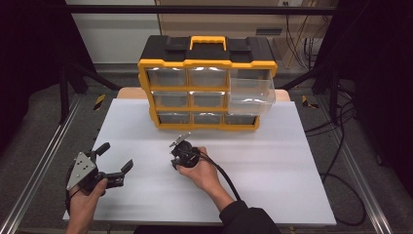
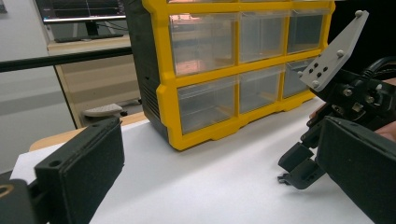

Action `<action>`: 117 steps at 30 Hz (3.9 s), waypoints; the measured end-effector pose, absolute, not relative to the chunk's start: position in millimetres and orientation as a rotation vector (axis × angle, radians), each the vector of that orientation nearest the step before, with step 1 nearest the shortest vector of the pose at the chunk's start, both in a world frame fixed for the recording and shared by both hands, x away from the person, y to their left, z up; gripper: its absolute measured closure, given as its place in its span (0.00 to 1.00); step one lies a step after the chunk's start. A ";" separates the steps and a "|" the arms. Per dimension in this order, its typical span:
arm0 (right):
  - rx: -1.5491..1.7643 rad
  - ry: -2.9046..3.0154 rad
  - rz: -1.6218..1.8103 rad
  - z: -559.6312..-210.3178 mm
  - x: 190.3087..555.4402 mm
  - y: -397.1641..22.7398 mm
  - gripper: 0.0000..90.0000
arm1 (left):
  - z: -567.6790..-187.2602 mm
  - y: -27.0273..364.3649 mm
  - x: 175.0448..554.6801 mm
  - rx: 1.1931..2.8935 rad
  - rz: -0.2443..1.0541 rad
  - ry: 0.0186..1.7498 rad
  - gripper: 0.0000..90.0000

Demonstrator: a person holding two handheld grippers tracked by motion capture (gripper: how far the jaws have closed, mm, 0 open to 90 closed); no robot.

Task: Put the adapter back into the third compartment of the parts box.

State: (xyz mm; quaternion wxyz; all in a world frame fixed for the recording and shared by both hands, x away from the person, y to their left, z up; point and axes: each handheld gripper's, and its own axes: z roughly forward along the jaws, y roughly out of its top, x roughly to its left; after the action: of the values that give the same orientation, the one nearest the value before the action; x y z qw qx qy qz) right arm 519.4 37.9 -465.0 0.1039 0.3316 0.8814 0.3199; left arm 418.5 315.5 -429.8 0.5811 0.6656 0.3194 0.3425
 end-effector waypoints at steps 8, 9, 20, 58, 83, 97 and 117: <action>0.925 2.598 0.928 -467.8 515.7 39.5 0.79 | -429.7 315.8 418.7 1.554 0.801 0.747 0.01; 0.926 2.595 0.925 -468.4 515.5 39.5 0.80 | -429.7 315.6 418.6 1.554 0.801 0.746 0.01; 0.900 2.576 0.942 -470.5 514.3 40.7 0.85 | -429.7 315.6 418.5 1.555 0.800 0.746 0.01; 0.916 2.247 1.216 -400.2 504.5 -20.3 0.85 | -429.2 315.9 417.5 1.553 0.809 0.741 0.01; 0.869 2.072 1.346 -341.8 489.5 -39.7 0.85 | -429.2 315.8 417.4 1.553 0.809 0.741 0.01; 0.862 2.011 1.386 -319.1 488.2 -45.5 0.85 | -429.4 315.6 417.5 1.554 0.808 0.741 0.01; 0.888 1.872 1.464 -275.5 485.8 -64.9 0.85 | -429.4 315.3 417.5 1.556 0.807 0.741 0.01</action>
State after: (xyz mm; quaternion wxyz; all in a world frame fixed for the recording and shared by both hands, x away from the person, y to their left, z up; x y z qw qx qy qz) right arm 485.8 -64.9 -275.5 0.2976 0.3342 0.7045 0.5508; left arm 417.5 315.3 -429.4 0.5807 0.6657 0.3170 0.3453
